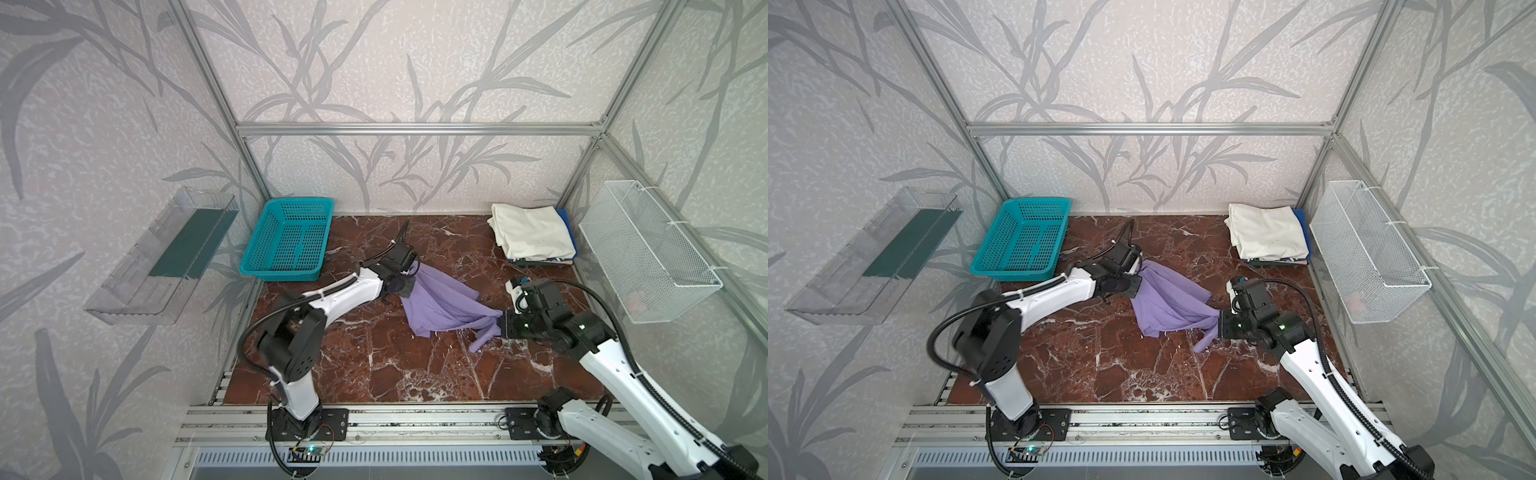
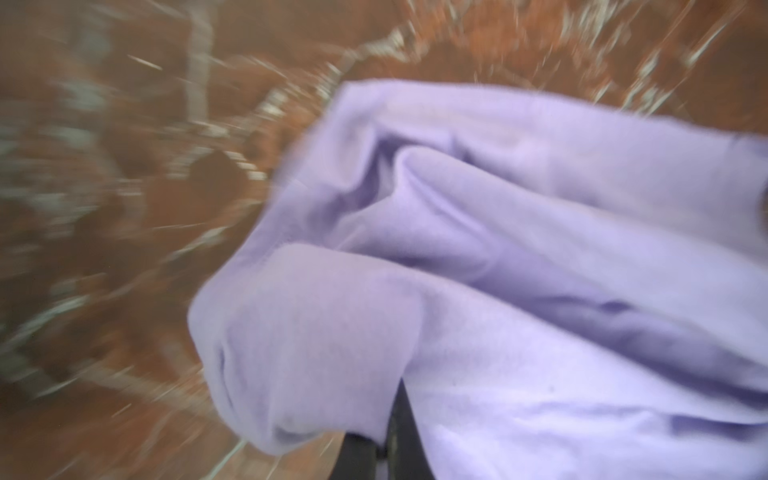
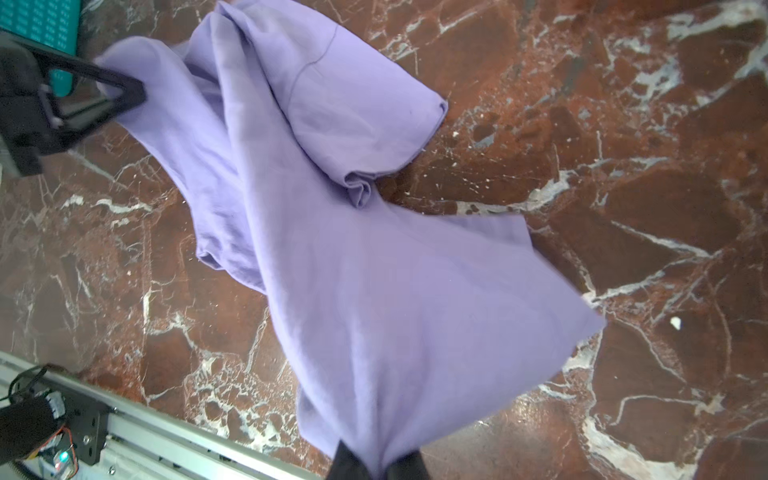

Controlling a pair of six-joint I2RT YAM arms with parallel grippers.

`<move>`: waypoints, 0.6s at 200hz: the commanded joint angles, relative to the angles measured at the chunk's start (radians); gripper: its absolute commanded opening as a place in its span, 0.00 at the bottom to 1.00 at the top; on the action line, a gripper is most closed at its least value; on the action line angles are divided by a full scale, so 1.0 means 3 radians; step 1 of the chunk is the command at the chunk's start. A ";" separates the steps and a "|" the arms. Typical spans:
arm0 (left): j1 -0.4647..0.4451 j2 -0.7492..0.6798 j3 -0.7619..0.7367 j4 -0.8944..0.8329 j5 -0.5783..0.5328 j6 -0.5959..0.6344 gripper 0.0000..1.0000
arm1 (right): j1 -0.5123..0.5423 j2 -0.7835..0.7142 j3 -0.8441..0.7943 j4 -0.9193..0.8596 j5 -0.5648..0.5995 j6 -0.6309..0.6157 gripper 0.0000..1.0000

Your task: Fold and stack the t-shirts

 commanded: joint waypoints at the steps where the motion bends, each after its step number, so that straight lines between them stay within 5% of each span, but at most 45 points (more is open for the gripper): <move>1: 0.0006 -0.0580 -0.0313 0.0072 -0.0470 0.0008 0.00 | -0.0014 0.0210 0.0186 -0.0119 -0.0185 -0.0242 0.00; 28: 0.0025 -0.0962 -0.0495 0.0327 -0.0614 0.0072 0.00 | -0.0077 0.0818 0.0352 0.0174 -0.0080 -0.0380 0.02; 68: 0.0117 -0.0733 0.0007 -0.0085 -0.0716 0.0162 0.00 | -0.0613 0.1982 0.0814 0.0524 -0.0348 -0.0494 0.00; 89: 0.0150 -0.0779 0.0191 -0.0121 -0.0738 0.0167 0.00 | -0.0778 0.2535 0.1454 -0.0036 -0.0054 -0.0497 0.52; 120: 0.0152 -0.0821 0.0303 -0.0146 -0.0533 0.0115 0.00 | -0.0759 0.2424 0.1480 -0.0018 -0.0289 -0.0512 0.68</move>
